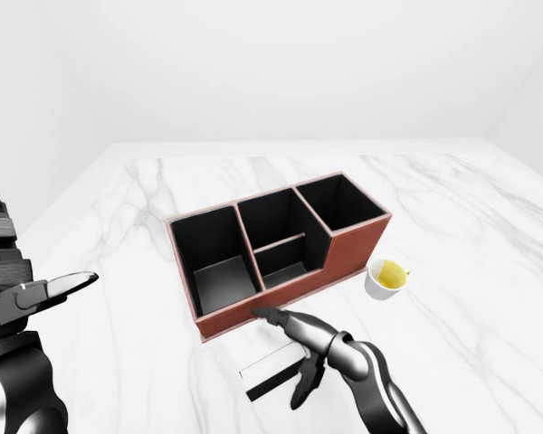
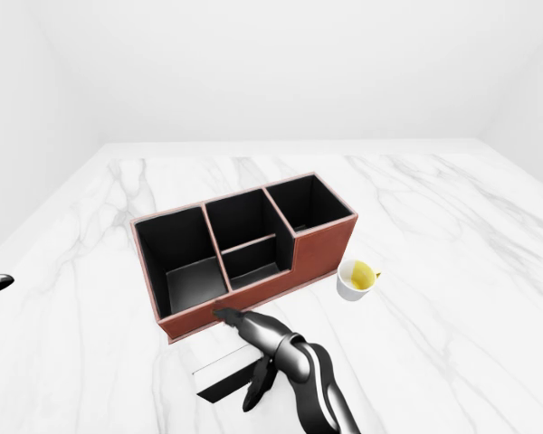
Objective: Pick up the book and place it in the front compartment of the caddy.
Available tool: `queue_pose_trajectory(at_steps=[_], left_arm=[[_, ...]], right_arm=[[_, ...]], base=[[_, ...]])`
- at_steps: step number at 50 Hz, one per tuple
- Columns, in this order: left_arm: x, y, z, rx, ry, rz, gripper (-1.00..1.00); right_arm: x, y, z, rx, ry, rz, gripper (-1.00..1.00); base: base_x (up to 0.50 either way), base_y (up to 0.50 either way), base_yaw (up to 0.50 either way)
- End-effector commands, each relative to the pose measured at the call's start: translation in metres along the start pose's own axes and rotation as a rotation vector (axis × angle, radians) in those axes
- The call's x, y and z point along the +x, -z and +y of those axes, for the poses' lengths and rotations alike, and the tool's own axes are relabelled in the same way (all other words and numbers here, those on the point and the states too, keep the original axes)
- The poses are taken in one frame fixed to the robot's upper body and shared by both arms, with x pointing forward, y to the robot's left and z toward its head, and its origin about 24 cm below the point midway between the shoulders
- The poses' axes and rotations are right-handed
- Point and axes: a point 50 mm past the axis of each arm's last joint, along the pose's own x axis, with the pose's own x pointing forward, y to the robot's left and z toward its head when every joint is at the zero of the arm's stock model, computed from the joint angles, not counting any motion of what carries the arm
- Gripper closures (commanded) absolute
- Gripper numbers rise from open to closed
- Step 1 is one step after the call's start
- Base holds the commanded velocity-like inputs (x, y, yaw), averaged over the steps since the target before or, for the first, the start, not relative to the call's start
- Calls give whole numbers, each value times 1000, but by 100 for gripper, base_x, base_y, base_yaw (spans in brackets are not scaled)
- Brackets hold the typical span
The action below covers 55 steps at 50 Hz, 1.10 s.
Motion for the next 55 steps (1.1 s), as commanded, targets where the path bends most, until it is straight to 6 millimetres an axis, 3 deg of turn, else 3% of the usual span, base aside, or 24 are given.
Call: queue_pose_trajectory(at_steps=[1,2,26,32,39,55], left_arm=[[0,2,0,2,0,6,-100],[0,1,0,2,1,5,-100],[1,0,1,1,-3,0,-100],[1,1,0,1,-2,4,-100],[1,0,1,0,-2,0,-100],[1,3,0,2,-1,12,-100]], right_arm=[[2,1,4,18,-20,-3,84],[2,1,4,18,-20,-4,100],[3,-9,-3,-30,2,-28,100],[0,-18,-17,-98,55,-38,100],[-11,-38,-46,-235,194,-52,100],[-34,-86,-87,-490,488,-31,100]], base=[[0,0,0],[0,0,0],[0,0,0],[0,0,0],[0,0,0],[0,0,0]])
